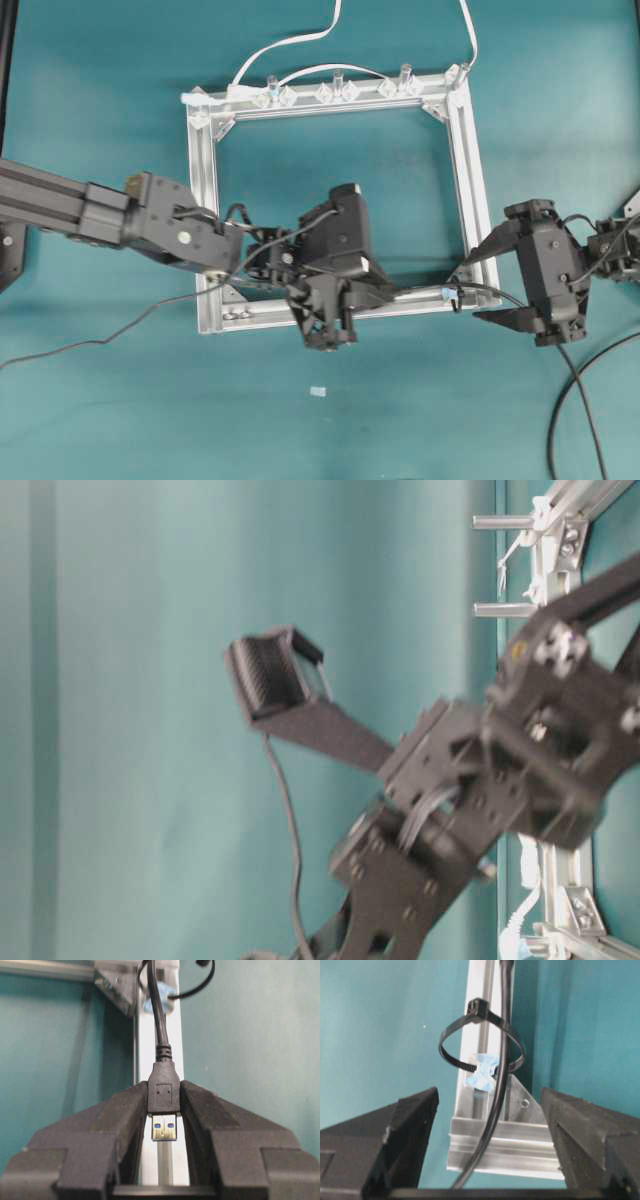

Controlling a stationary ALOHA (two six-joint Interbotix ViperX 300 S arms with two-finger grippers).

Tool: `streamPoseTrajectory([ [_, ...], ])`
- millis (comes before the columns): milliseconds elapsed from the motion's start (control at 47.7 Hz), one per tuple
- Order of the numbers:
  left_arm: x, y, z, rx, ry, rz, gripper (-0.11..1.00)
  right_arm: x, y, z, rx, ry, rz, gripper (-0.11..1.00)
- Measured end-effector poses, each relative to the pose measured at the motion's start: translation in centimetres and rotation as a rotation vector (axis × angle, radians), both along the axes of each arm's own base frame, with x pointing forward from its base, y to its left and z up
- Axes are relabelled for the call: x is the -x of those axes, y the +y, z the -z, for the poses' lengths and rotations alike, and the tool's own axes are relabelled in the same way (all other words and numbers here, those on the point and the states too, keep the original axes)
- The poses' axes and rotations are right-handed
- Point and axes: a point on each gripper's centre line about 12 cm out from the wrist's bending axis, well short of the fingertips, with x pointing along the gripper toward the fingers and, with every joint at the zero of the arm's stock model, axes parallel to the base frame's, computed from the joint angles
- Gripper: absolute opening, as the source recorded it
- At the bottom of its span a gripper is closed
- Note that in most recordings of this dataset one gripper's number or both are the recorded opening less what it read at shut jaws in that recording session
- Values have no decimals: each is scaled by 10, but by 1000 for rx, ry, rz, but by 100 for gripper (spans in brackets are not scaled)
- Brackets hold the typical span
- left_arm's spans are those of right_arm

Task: Insert the wire through the string loop located on the right side.
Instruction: 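Pull the plug leftward with the left gripper, drawing cable through loop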

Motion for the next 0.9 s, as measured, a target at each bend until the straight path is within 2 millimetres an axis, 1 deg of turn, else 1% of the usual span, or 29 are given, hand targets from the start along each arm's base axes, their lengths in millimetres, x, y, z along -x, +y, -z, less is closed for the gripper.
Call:
streamPoseTrajectory([
  [230, 31, 4, -14, 0, 22, 0, 22, -1, 0, -1, 0, -5, 1, 88],
  [461, 61, 7, -21, -1, 35, 0, 22, 0, 0, 0, 0, -3, 2, 88],
  [733, 101, 13, -32, 0, 72, -1, 22, -1, 0, -1, 0, -3, 0, 88],
  [901, 123, 15, -35, 2, 105, -2, 22, 0, 0, 0, 0, -3, 1, 88],
])
